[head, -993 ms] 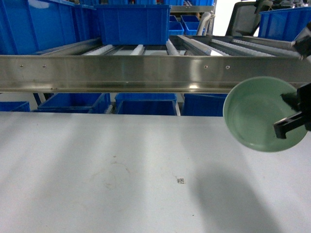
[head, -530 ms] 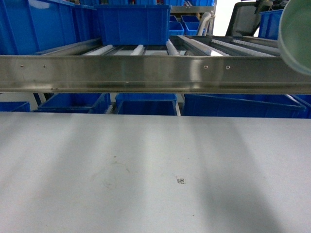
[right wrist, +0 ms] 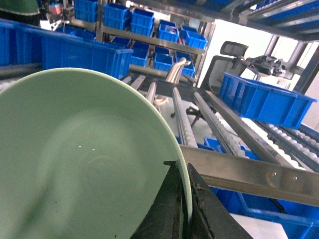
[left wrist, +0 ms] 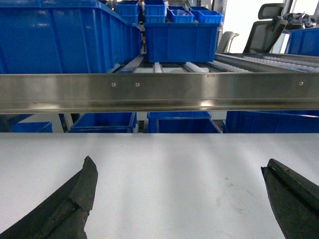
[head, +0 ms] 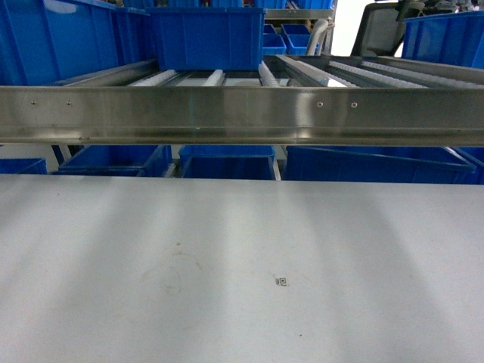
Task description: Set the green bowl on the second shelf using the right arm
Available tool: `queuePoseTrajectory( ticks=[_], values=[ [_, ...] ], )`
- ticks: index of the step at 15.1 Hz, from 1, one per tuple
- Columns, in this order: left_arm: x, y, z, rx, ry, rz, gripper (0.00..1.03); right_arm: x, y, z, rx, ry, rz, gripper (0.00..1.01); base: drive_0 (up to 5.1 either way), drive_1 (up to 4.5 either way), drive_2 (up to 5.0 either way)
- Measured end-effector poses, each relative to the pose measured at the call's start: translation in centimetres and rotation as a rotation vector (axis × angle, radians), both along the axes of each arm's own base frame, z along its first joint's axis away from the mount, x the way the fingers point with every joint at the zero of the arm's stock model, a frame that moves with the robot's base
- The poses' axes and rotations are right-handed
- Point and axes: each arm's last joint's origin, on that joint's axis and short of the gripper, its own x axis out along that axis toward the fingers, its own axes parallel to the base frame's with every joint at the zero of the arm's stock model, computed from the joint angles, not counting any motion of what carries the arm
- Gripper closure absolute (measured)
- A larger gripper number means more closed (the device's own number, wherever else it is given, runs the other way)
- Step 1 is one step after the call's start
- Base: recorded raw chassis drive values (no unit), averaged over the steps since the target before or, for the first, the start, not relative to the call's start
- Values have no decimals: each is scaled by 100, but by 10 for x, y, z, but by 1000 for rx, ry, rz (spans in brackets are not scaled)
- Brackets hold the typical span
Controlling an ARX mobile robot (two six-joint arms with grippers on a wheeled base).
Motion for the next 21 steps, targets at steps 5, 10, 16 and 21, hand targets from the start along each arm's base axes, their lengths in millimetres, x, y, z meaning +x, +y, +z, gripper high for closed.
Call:
queuePoseTrajectory(
  ticks=[5, 10, 16, 21],
  values=[
    [0, 0, 0, 0, 0, 0, 5, -2, -1, 0, 15, -1, -6, 99, 0, 0, 0],
    [0, 0, 0, 0, 0, 0, 5, -2, -1, 0, 16, -1, -6, 99, 0, 0, 0],
    [0, 0, 0, 0, 1, 0, 5, -2, -2, -1, 16, 0, -18, 99, 0, 0, 0],
    [0, 0, 0, 0, 0, 0, 5, -2, -2, -1, 16, 0, -14, 99, -479, 203, 300]
  ],
)
